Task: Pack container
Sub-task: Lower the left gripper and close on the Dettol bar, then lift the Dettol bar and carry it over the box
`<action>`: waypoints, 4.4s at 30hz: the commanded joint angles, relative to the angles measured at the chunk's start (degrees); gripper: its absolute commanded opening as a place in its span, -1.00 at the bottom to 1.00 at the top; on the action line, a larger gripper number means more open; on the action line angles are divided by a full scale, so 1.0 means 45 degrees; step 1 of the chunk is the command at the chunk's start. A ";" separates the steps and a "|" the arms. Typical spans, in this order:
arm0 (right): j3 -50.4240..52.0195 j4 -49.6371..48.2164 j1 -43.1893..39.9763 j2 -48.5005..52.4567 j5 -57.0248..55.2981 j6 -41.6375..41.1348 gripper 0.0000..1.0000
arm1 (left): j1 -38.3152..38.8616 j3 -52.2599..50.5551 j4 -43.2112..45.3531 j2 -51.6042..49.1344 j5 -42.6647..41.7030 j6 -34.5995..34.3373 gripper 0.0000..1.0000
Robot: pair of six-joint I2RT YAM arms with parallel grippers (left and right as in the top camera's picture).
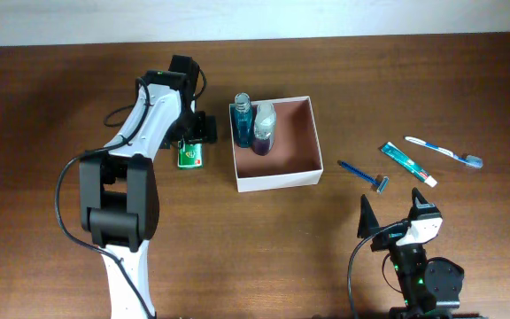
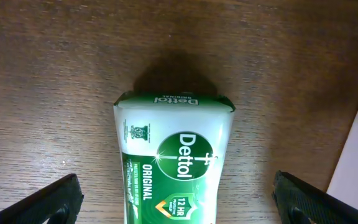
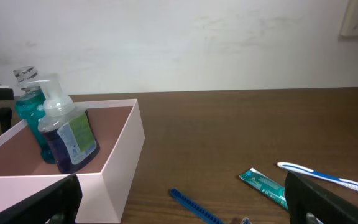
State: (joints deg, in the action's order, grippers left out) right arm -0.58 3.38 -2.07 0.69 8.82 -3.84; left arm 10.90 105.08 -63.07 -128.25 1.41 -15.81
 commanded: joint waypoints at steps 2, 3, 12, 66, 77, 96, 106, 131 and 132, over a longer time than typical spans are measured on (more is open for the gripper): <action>0.0058 0.0068 -0.0058 -0.0107 -0.0107 0.0097 0.97 | -0.0058 -0.0253 0.0204 0.0121 -0.0117 -0.0141 0.99; 0.0058 0.0068 -0.0058 -0.0107 -0.0107 0.0097 0.97 | -0.0058 -0.0330 0.0301 0.0117 -0.0087 -0.0141 0.99; 0.0058 0.0068 -0.0058 -0.0107 -0.0107 0.0097 0.97 | -0.0058 -0.0937 0.0821 0.0117 -0.0083 -0.0131 0.99; 0.0058 0.0068 -0.0058 -0.0107 -0.0107 0.0097 0.98 | -0.0068 -0.0874 0.0884 -0.0476 -0.0282 -0.0083 -0.07; 0.0058 0.0068 -0.0058 -0.0107 -0.0107 0.0097 0.97 | -0.0068 0.4925 -0.2531 -0.0471 -0.0277 -0.0078 -0.10; 0.0058 0.0068 -0.0058 -0.0107 -0.0107 0.0092 0.97 | 0.3390 1.6611 -0.6664 -0.0408 -0.1122 -0.0078 -0.16; 0.0058 0.0073 -0.0058 -0.0107 -0.0107 0.0092 0.97 | 0.6237 1.5455 -0.5625 -0.0772 0.0554 0.0228 -0.15; 0.0058 0.0068 -0.0058 -0.0107 -0.0107 0.0092 0.97 | 0.6781 1.3741 -0.3706 -0.4945 0.1559 -0.2419 -0.15; 0.0058 0.0068 -0.0058 -0.0107 -0.0107 0.0092 0.97 | 0.6781 1.3741 -0.3706 -0.5061 0.1569 -0.2545 -0.14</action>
State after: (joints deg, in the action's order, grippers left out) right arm -0.58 3.40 -2.07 0.69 8.82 -3.81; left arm 41.67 166.84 -80.25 -149.40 6.70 -23.51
